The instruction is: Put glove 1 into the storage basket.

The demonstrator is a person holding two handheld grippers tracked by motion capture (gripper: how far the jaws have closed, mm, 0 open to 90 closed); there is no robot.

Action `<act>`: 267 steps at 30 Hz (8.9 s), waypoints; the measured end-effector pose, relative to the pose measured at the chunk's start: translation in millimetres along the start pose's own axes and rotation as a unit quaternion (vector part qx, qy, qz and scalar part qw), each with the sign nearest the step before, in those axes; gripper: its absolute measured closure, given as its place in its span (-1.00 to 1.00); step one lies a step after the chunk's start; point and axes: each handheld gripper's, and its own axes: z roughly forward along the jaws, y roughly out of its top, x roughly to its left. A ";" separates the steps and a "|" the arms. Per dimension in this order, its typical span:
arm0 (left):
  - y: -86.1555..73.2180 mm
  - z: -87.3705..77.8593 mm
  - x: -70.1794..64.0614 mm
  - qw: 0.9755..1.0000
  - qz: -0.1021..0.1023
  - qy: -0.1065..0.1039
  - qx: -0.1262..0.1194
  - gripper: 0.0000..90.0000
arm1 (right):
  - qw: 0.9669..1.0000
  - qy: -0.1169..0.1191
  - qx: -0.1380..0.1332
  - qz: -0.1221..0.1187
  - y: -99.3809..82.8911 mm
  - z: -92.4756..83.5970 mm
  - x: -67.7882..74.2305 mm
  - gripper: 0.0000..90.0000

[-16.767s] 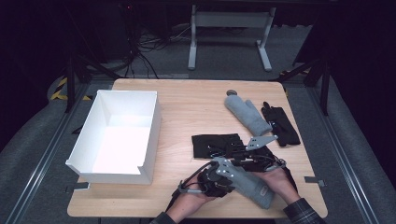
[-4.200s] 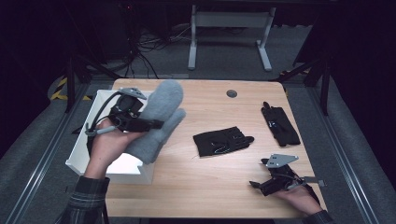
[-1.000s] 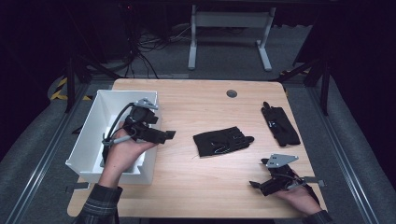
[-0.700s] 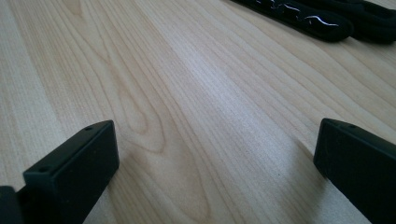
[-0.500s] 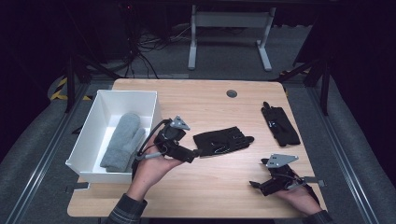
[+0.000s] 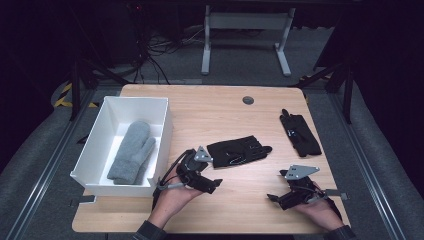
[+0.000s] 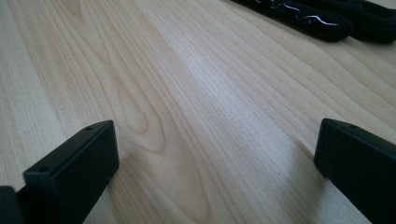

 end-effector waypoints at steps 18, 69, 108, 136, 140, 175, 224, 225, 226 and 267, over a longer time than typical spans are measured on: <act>-43.0 32.6 1.6 0.999 0.019 0.023 0.044 -0.86 | 0.998 -0.050 -0.001 0.028 18.7 -17.4 -17.2 -0.30; -66.6 25.4 7.9 0.999 0.038 0.019 -0.004 -1.00 | 0.990 -0.091 0.068 0.081 4.5 -31.5 -95.0 1.00; -66.6 25.4 7.8 0.999 0.038 0.019 -0.004 -1.00 | 0.999 0.003 0.030 -0.014 18.2 -46.4 6.5 1.00; -66.6 25.5 7.8 0.999 0.038 0.018 -0.004 -1.00 | 0.993 0.069 0.064 -0.067 33.5 -1.6 40.4 1.00; -66.4 25.6 7.8 0.999 0.038 0.019 -0.003 -1.00 | 0.992 0.076 0.066 -0.072 36.7 1.3 46.3 1.00; 21.4 52.4 39.0 1.000 0.012 0.017 -0.010 1.00 | 0.999 0.023 0.005 -0.029 30.8 -13.5 25.1 0.22; 10.2 45.6 44.2 0.998 -0.038 0.039 0.015 1.00 | 1.000 0.003 0.000 -0.012 23.3 -22.1 16.8 0.12; 9.8 47.9 44.8 0.998 -0.037 0.039 0.018 1.00 | 1.000 0.003 0.000 -0.012 23.1 -22.3 16.9 0.12; 8.8 50.6 44.8 0.998 -0.037 0.035 0.026 1.00 | 1.000 0.002 0.001 -0.012 23.0 -22.6 16.9 0.12; -36.8 14.8 18.9 0.997 -0.077 0.019 0.019 0.51 | 1.000 0.003 0.004 -0.014 22.0 -21.7 17.1 0.12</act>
